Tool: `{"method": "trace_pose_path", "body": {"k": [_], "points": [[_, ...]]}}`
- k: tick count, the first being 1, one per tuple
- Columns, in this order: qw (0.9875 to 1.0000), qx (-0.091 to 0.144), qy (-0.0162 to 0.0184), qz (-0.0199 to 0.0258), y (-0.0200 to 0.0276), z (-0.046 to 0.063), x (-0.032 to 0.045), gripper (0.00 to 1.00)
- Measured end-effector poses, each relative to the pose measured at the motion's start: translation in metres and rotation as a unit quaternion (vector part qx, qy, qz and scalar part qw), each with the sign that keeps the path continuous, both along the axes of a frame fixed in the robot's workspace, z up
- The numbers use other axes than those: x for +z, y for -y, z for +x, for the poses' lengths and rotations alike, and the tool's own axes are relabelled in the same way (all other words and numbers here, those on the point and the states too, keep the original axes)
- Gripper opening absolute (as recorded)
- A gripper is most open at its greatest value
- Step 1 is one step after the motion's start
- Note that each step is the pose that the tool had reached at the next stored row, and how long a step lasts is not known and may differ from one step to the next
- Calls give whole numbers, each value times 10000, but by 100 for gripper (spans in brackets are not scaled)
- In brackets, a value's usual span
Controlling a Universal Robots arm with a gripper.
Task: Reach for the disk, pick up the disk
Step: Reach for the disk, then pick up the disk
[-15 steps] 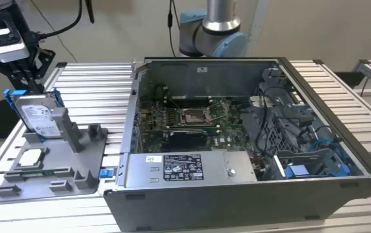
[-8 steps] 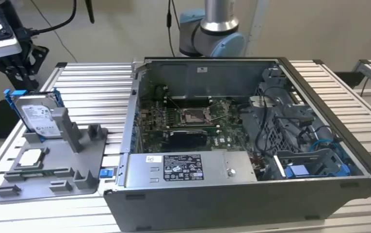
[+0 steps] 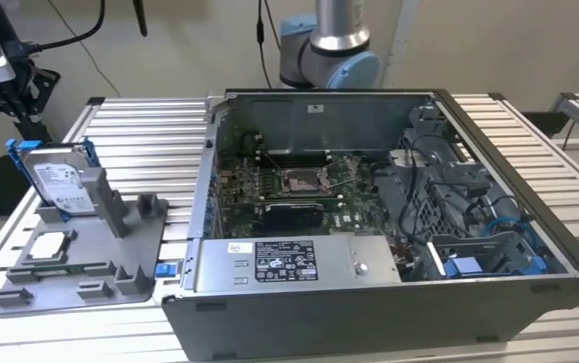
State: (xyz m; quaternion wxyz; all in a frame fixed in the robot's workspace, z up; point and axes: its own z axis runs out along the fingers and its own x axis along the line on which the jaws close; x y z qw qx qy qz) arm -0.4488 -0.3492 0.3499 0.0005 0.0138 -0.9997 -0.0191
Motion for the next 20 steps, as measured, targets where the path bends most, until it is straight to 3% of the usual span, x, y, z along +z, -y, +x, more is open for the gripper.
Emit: {"method": "trace_pose_path", "body": {"k": [10, 16, 20], "points": [[9999, 103, 1, -11, 3, -154, -8, 0], [9999, 112, -4, -12, 64, -150, -9, 0], [9999, 113, -11, -12, 70, -109, -9, 0]]}}
